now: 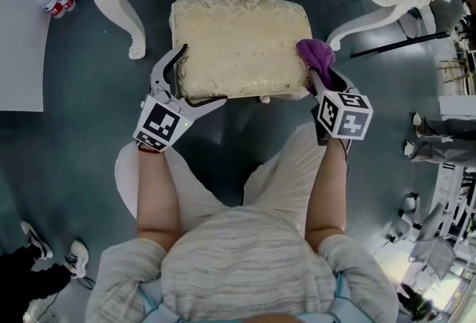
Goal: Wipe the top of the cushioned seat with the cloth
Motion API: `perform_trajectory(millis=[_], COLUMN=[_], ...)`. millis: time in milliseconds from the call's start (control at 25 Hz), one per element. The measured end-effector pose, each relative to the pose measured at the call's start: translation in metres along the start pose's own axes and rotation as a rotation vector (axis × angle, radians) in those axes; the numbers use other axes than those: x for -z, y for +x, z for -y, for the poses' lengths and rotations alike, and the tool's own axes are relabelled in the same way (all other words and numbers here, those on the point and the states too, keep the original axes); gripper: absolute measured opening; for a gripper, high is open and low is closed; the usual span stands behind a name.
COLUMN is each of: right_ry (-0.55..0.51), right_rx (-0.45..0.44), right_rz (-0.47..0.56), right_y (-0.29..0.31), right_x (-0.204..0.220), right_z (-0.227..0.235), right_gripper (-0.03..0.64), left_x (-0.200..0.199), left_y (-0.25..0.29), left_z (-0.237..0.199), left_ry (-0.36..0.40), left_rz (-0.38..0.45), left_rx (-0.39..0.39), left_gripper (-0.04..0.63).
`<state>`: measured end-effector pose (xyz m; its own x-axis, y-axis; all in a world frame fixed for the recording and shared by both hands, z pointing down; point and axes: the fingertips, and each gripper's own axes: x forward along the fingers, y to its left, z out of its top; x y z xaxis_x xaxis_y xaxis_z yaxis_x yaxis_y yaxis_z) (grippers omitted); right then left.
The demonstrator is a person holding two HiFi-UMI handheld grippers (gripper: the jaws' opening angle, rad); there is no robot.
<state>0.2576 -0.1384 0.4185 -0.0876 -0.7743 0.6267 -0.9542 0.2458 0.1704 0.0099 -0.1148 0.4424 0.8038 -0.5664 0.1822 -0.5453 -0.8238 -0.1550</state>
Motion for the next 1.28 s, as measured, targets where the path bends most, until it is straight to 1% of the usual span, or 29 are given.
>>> perform_trajectory(millis=[280, 520, 1000, 1280], right_ry=[0.0, -0.02, -0.075, -0.098], right_rx=[-0.007, -0.039, -0.171, -0.209], right_rz=[-0.009, -0.013, -0.003, 0.001], right_y=[-0.001, -0.003, -0.003, -0.002], right_x=[-0.001, -0.006, -0.02, -0.026], right_z=[-0.003, -0.019, -0.081, -0.103], right_gripper=[0.114, 0.114, 0.114, 0.115], left_x=[0.0, 0.0, 0.0, -0.001], left_y=[0.0, 0.0, 0.0, -0.001], left_z=[0.0, 0.0, 0.001, 0.0], left_ry=[-0.002, -0.003, -0.004, -0.003], left_rz=[0.001, 0.001, 0.002, 0.004], left_rx=[0.001, 0.001, 0.001, 0.006], left_gripper=[0.594, 0.594, 0.594, 0.594])
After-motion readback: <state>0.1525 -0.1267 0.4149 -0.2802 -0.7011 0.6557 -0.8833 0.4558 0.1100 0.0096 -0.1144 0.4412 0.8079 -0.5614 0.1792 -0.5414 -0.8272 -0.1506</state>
